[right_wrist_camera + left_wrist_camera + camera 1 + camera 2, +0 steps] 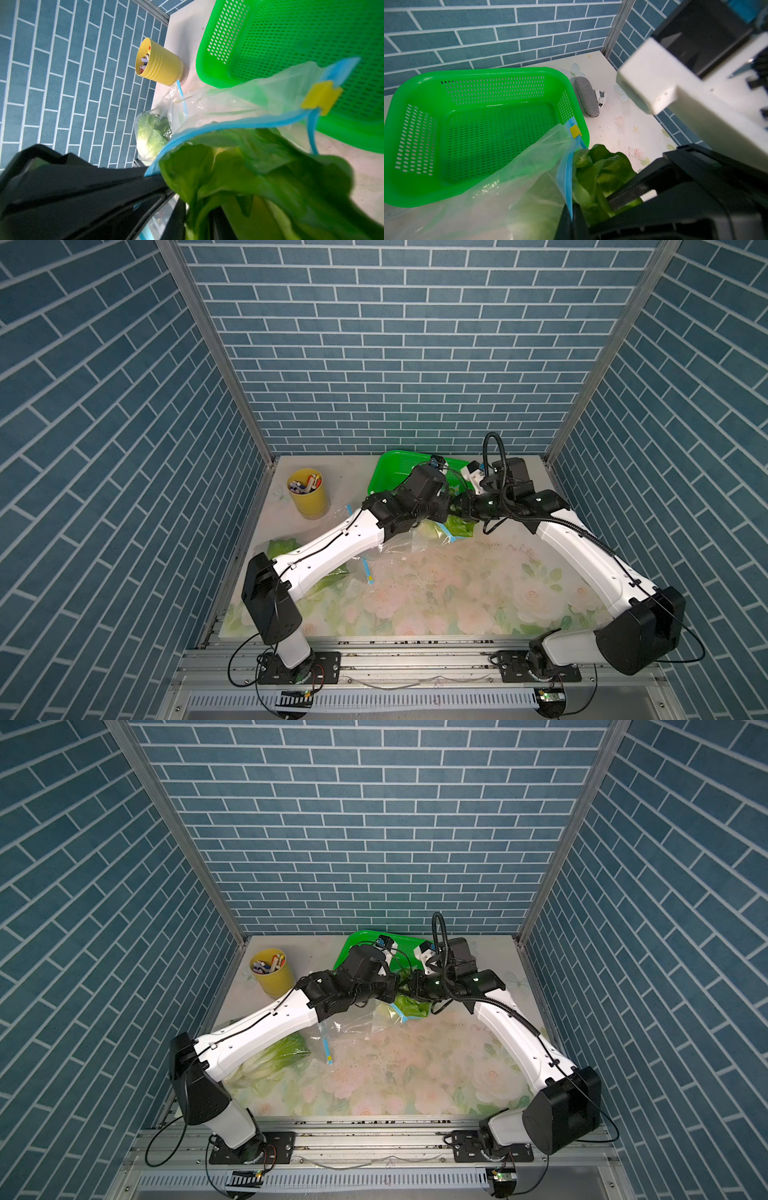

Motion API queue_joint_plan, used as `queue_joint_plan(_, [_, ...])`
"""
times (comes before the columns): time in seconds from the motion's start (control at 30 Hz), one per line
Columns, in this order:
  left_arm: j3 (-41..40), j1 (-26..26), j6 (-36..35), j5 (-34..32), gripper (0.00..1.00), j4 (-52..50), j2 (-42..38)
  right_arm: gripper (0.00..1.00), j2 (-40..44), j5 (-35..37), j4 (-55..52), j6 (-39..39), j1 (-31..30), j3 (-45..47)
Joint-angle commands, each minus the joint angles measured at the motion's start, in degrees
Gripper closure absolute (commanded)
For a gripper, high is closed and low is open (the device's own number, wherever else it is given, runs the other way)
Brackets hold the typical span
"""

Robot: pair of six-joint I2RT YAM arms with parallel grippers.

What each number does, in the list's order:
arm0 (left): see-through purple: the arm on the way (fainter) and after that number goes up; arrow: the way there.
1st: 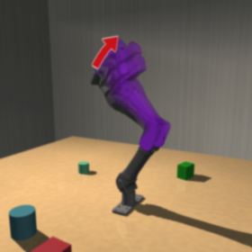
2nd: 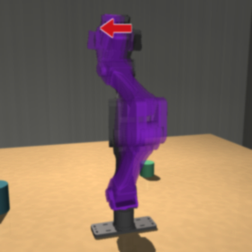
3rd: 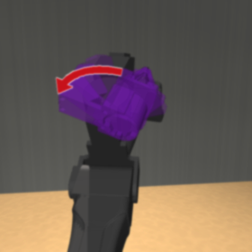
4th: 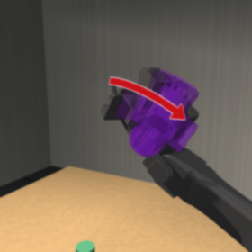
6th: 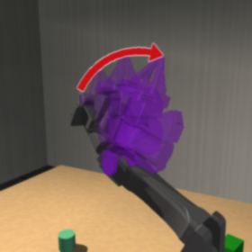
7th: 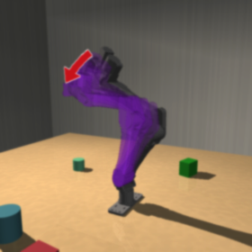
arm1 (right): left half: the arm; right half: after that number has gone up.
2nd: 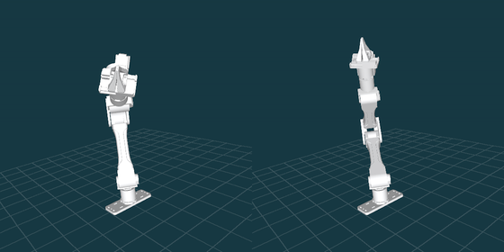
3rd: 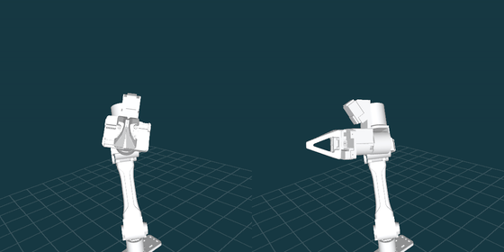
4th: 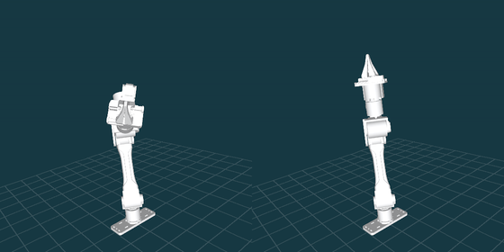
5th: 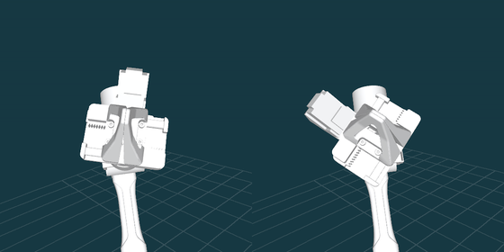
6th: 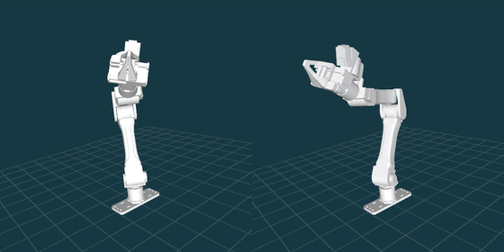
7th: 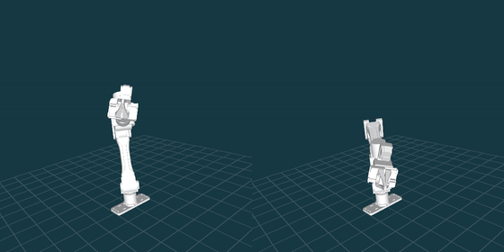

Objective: Put the chinese cabbages into a zipper bag and zip it
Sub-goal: Place the Chinese cabbage in the zipper food storage bag, then adjust the zipper food storage bag at the center of the board.

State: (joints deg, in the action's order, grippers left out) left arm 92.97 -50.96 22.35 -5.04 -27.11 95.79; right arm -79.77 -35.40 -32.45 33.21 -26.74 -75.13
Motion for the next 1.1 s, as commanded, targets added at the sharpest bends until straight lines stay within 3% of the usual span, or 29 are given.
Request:
queue_joint_plan(0.0, [0.33, -0.37, 0.4, -1.15, 1.0, 1.34, -2.05, 0.71, 0.88, -1.7, 1.24, 0.24, -0.33, 0.21])
queue_joint_plan(0.17, [-1.36, -0.29, 0.8, -2.25, 1.0, 3.12, -3.17, 0.56, 3.28, -1.61, -1.78, -2.0, -0.29, -0.48])
queue_joint_plan(0.37, [-1.47, -0.28, 1.42, -3.31, 1.0, 2.83, -3.58, 0.48, 6.54, 1.06, -5.54, -3.84, -0.27, -1.97])
queue_joint_plan(0.7, [-2.16, -0.19, 1.72, -4.89, 1.0, 2.66, -4.23, 0.5, 11.32, 19.49, -16.77, -2.55, 1.4, 0.61])
queue_joint_plan(0.9, [-2.8, -0.14, 1.58, -5.26, 1.0, 2.94, -4.65, 0.55, 12.89, 20.51, -16.57, -1.57, 3.28, 6.61])
queue_joint_plan(1.07, [-2.84, -0.13, 1.81, -4.9, 1.0, 2.96, -4.39, 0.62, 10.7, 14.82, -12.48, -2.06, 3.71, 8.74])
